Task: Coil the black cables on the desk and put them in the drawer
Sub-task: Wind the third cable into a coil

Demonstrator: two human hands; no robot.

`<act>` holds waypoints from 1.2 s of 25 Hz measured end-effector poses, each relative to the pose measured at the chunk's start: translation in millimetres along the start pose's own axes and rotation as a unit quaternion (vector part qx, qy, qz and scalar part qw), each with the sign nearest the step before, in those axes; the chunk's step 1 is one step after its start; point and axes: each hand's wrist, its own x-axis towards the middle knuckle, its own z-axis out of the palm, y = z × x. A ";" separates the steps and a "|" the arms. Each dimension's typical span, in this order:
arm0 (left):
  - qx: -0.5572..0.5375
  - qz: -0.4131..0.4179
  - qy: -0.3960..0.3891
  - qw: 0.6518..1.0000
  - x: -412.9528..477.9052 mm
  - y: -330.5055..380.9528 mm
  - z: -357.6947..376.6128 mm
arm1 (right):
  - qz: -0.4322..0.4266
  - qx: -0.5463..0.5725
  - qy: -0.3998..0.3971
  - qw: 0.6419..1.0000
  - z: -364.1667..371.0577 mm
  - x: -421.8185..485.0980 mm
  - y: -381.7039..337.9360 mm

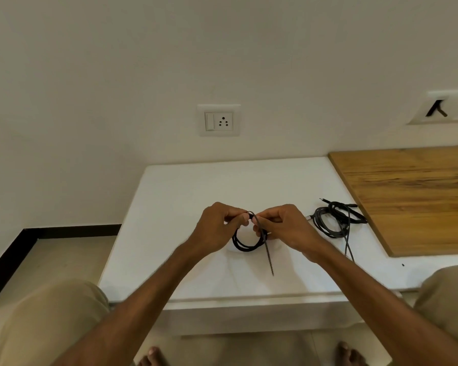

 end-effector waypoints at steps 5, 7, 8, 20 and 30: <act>0.008 0.049 0.058 0.997 -1.5 0.5 1.7 | 0.038 0.044 -0.083 0.995 -0.2 -0.3 -5.2; 0.019 0.092 0.094 0.991 -0.7 -2.1 3.4 | 0.062 0.082 -0.112 0.988 -0.1 -0.4 -6.4; 0.046 0.121 0.117 0.985 -0.1 -3.0 4.1 | 0.071 0.092 -0.114 0.987 0.9 -0.4 -6.5; 0.131 0.157 0.144 0.968 -3.5 11.7 8.7 | -0.049 -0.099 -0.004 0.994 7.0 -2.6 1.5; -0.115 -0.049 0.063 0.990 10.4 -7.0 -5.5 | -0.133 -0.205 -0.011 0.970 16.0 -8.5 8.1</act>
